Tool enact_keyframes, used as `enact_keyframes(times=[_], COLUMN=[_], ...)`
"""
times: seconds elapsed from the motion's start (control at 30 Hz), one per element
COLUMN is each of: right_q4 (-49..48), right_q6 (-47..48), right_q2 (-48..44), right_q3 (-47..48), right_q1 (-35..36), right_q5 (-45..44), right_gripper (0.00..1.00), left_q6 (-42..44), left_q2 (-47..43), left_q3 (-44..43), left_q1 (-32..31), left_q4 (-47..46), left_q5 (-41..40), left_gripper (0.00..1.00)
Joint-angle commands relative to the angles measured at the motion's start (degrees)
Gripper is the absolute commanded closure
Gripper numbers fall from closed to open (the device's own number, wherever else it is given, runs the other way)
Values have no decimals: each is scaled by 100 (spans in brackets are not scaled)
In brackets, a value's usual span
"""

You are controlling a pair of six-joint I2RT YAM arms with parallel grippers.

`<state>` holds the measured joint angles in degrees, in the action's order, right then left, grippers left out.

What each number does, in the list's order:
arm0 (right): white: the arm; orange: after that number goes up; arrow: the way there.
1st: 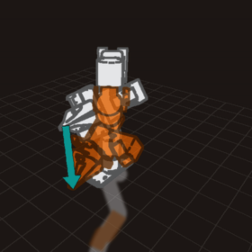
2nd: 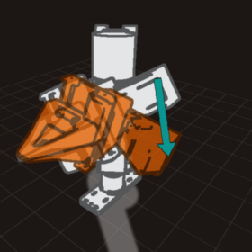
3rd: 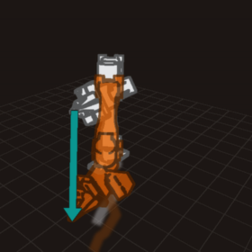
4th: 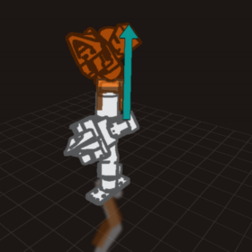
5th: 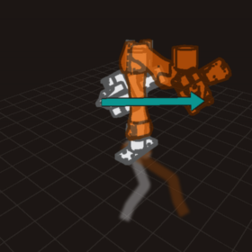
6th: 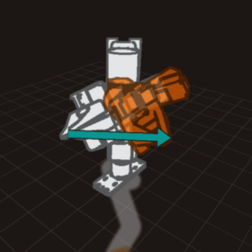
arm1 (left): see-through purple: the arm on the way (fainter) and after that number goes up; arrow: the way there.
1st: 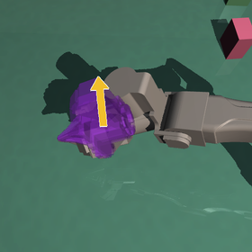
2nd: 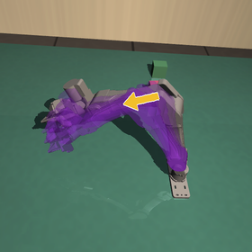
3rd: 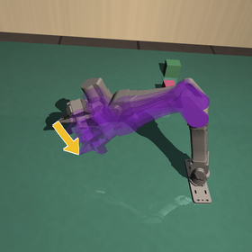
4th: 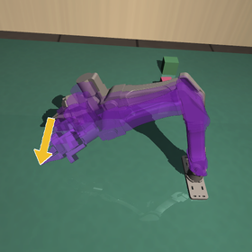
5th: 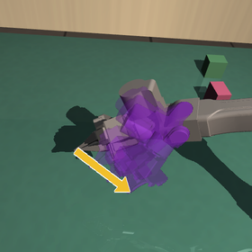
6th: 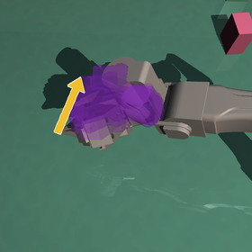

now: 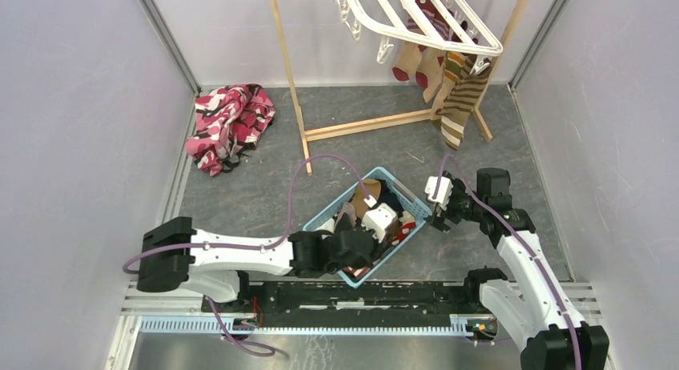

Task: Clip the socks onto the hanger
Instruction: Pick up the sock from the bin.

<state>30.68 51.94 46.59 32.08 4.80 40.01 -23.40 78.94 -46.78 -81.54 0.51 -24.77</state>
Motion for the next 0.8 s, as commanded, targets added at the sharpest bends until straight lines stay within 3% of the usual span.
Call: enact_keyframes(times=[0.0, 0.13, 0.37, 0.6, 0.77], right_q4=[81, 358, 2136, 1973, 735], right_q6=[336, 1018, 3316, 2985, 1694], right_q2=[-39, -119, 245, 798, 702], right_q3=[62, 128, 1000, 1094, 628], right_q1=[269, 470, 759, 1498, 2114], right_q5=[485, 1091, 2416, 2682, 2261], right_gripper=[8, 8, 4, 7, 11], left_q6=[401, 426, 476, 1432, 1875], left_q2=[-652, -1049, -1308, -1544, -1648], left_q3=[413, 900, 1498, 1863, 1720], left_q1=[376, 826, 1193, 1311, 1399], left_q4=[-1213, -1975, -2796, -3154, -3028], left_q5=[639, 1559, 2333, 3059, 3417], left_gripper=[96, 96, 97, 97, 96])
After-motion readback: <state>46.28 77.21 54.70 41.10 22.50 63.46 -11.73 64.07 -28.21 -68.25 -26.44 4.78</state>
